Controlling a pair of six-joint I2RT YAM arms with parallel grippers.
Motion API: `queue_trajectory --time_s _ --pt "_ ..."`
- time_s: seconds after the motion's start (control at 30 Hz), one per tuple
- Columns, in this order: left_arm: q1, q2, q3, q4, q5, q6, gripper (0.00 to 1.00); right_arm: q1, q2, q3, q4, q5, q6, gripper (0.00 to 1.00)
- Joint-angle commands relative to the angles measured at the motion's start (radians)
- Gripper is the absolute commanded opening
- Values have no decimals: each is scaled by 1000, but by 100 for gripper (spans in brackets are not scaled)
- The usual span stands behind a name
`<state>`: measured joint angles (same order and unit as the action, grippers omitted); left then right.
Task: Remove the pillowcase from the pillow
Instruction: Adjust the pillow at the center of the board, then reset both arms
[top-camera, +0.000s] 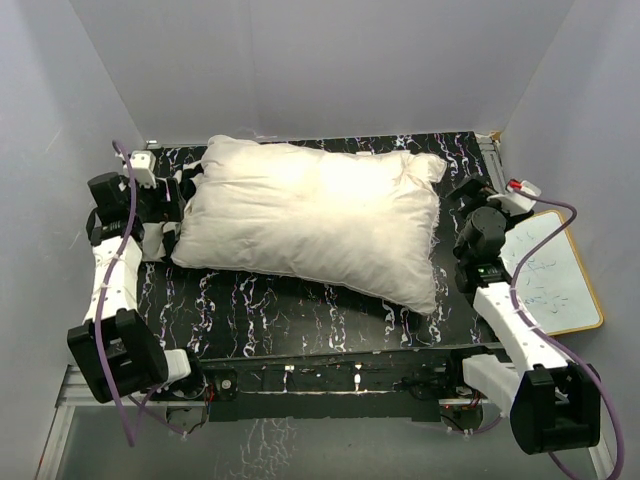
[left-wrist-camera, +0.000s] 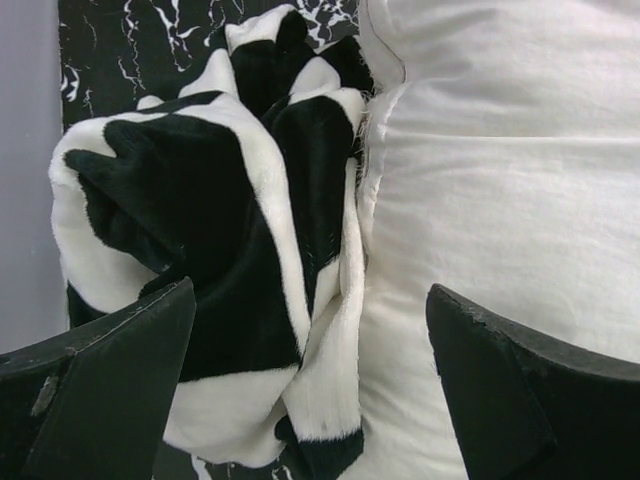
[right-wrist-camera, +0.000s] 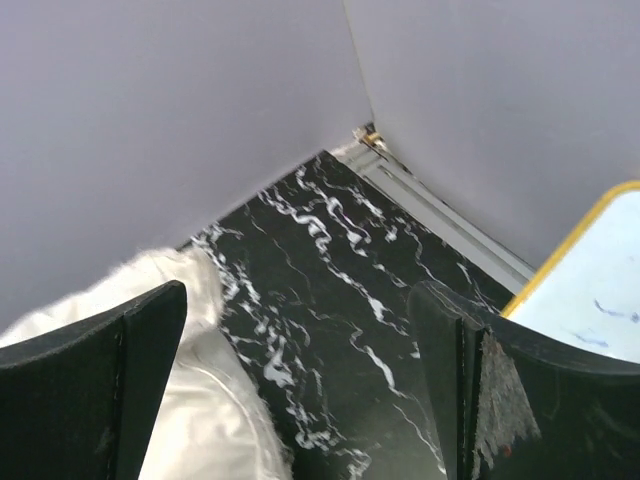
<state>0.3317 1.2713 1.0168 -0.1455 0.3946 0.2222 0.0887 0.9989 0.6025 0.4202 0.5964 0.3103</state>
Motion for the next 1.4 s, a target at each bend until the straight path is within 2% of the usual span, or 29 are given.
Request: queue_trajectory --time_s 0.0,0.17,0.33,0.37,0.47,0.63,0.77,0.83,0.9,0.97,1.0,1.03,1.07,1.1,1.17,1.2,1.27,1.37 --pt "3 -1 -74 147 45 -104 97 -1 -6 -90 -21 79 -54 98" --pt "4 -27 -326 439 61 -217 97 -1 62 -182 14 83 -46 98" --pt "3 4 -619 930 115 -338 97 -1 173 -225 75 59 16 98" --pt "3 26 -662 1013 135 -355 97 -2 177 -279 138 45 38 98" --pt "0 117 -734 1202 171 -405 97 -4 179 -431 471 -104 -21 98" --pt "-21 272 -801 1441 119 -365 97 -9 291 -441 595 -136 -111 98" --pt "-66 369 -820 1552 27 -361 97 -10 384 -431 701 -220 -181 98" --pt "-122 369 -809 1513 -19 -303 97 -10 451 -421 743 -241 -193 98" --pt "-189 372 -806 1470 -136 -248 97 -10 495 -423 794 -298 -222 98" --pt "-214 430 -808 1573 -186 -254 97 -10 546 -423 833 -420 -282 98" --pt "-228 399 -776 1416 -214 -239 97 -10 577 -425 876 -461 -305 98" --pt "-244 396 -741 1358 -256 -230 97 -9 590 -418 885 -476 -314 98" --pt "-257 418 -743 1390 -279 -228 97 -9 590 -408 867 -478 -311 98" --pt "-262 418 -746 1422 -285 -229 97 -14 590 -398 844 -479 -306 98" --pt "-262 403 -739 1366 -285 -224 97 -43 598 -377 818 -524 -290 98" --pt "-262 416 -750 1420 -285 -229 97 -59 597 -372 803 -553 -283 98" --pt "-262 396 -746 1374 -284 -228 97 -63 589 -374 795 -559 -283 98" --pt "-262 406 -753 1402 -283 -229 97 -63 575 -381 787 -565 -287 98"
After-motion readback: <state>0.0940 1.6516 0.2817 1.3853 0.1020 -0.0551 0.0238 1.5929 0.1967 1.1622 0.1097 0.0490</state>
